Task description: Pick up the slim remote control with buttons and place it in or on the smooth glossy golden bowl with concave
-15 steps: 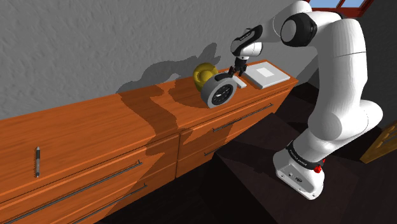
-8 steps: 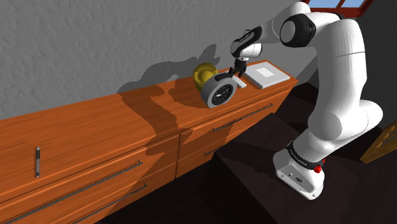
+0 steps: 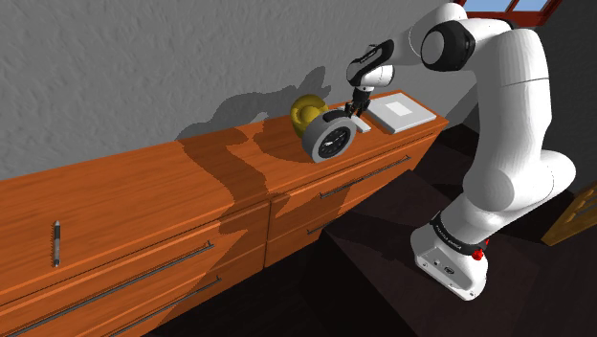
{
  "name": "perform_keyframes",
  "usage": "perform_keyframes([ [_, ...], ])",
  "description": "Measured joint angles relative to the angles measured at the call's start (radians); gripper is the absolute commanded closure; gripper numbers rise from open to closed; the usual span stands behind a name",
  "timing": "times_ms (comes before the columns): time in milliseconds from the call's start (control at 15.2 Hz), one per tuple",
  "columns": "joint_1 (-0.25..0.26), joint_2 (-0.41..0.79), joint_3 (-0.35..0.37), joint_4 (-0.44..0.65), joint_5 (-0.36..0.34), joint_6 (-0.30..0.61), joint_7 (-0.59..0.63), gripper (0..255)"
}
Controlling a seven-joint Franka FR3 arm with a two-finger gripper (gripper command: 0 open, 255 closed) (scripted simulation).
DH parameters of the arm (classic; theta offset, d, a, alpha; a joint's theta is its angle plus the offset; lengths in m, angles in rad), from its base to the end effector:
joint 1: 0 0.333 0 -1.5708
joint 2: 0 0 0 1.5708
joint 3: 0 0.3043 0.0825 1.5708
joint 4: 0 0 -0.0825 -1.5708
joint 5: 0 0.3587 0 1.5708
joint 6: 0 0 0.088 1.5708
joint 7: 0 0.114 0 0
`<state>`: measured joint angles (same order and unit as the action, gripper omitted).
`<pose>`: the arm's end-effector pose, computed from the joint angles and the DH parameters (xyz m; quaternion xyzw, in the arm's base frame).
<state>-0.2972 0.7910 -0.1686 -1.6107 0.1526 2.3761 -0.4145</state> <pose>0.5998 -0.2842 0.1685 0.9983 -0.0568 -0.0083 0.0044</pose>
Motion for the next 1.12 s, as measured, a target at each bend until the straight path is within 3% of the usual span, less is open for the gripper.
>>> perform_keyframes([
  [1122, 0.014, -0.12, -0.018, -0.013, -0.02, -0.107, 0.011, 255],
])
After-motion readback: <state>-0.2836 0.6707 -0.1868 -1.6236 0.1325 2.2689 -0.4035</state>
